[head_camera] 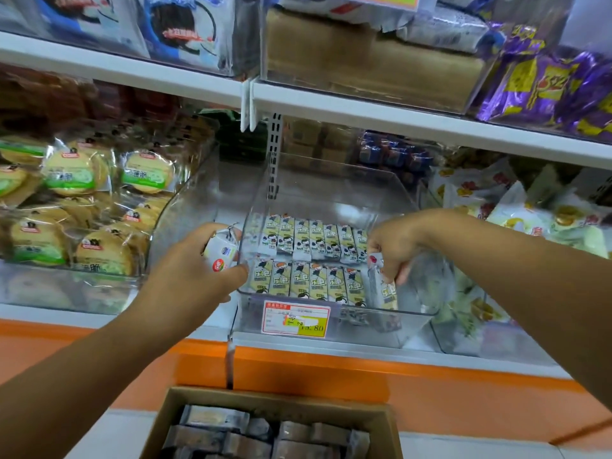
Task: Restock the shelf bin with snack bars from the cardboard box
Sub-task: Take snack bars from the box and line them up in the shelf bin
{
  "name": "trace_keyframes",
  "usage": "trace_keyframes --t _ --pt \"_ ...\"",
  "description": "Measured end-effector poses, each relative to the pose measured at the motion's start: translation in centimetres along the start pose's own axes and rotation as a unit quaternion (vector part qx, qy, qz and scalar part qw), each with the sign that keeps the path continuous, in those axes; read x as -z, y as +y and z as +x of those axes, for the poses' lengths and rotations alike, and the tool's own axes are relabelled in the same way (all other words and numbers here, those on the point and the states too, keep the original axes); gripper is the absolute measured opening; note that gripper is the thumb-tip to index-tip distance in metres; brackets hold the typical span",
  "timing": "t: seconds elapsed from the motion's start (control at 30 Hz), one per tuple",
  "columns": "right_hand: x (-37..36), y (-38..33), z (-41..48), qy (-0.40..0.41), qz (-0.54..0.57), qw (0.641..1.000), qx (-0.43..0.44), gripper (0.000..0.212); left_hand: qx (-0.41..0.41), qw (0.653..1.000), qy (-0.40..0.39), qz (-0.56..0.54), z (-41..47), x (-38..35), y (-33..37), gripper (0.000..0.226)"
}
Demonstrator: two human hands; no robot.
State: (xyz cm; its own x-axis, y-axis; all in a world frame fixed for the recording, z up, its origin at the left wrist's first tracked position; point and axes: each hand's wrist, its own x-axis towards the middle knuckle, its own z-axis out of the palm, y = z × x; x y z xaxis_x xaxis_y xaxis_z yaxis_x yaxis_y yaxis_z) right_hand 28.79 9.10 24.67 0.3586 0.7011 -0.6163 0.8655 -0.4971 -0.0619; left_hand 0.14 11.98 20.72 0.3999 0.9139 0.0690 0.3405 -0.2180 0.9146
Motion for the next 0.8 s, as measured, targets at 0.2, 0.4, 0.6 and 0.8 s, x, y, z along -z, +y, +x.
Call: trace_keyframes --t 0.2,0.4,0.6,0.8 --pt "-1.5 -0.2 1.9 0.004 -0.003 1.0 -0.023 0.051 -0.004 1.0 -0.001 -0.007 0.0 0.1 -0.1 0.022" --pt "-2.3 -0.4 1.7 0.054 -0.086 0.995 -0.016 0.043 -0.012 1.0 0.002 0.004 -0.3 0.1 -0.1 0.024" --pt "-2.5 -0.5 -0.2 0.099 -0.12 0.987 0.036 0.051 -0.031 1.0 -0.004 -0.003 -0.9 0.5 0.8 0.025" --pt "-4.4 -0.8 -7.1 0.307 0.197 0.907 0.212 0.019 -0.08 0.991 -0.052 -0.096 -2.6 0.9 3.3 0.021"
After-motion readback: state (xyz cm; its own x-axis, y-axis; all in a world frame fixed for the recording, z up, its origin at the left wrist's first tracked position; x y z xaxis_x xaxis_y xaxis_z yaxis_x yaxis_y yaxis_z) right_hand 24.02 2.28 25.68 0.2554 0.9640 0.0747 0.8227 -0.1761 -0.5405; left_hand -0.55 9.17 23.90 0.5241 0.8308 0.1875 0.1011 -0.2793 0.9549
